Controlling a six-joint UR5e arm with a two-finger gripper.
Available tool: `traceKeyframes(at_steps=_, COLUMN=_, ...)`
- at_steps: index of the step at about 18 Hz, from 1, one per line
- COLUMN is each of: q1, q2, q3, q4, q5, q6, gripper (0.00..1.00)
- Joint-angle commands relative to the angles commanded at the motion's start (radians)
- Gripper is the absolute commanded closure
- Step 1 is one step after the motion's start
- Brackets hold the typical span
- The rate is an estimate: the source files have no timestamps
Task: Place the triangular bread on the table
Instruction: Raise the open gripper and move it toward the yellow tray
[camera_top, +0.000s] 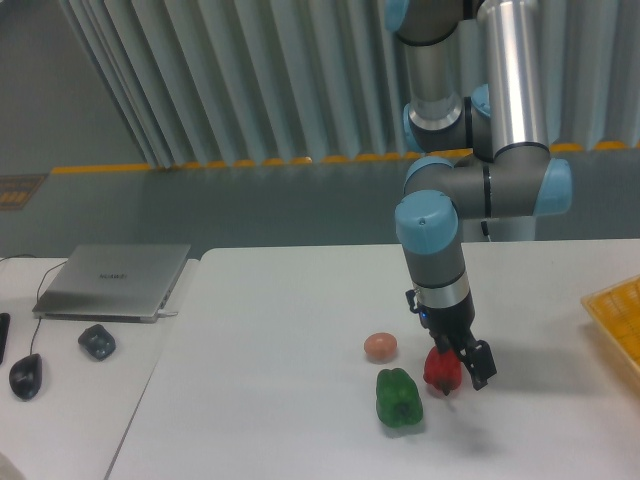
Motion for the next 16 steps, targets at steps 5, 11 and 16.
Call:
traceKeyframes(at_steps=5, q1=0.029, q2=0.006, q3=0.008, q4=-0.002, q5=-0.003, q6=0.005, gripper=0.0)
traceKeyframes(at_steps=11, q1=0.058, q2=0.012, q3=-0.002, q4=-0.012, q5=0.095, q6=0.104, gripper=0.0)
traceKeyframes(at_steps=16, q1=0.116, q2=0.034, q3=-0.017, q4=-0.005, q5=0.13, q6=0.216, gripper=0.0)
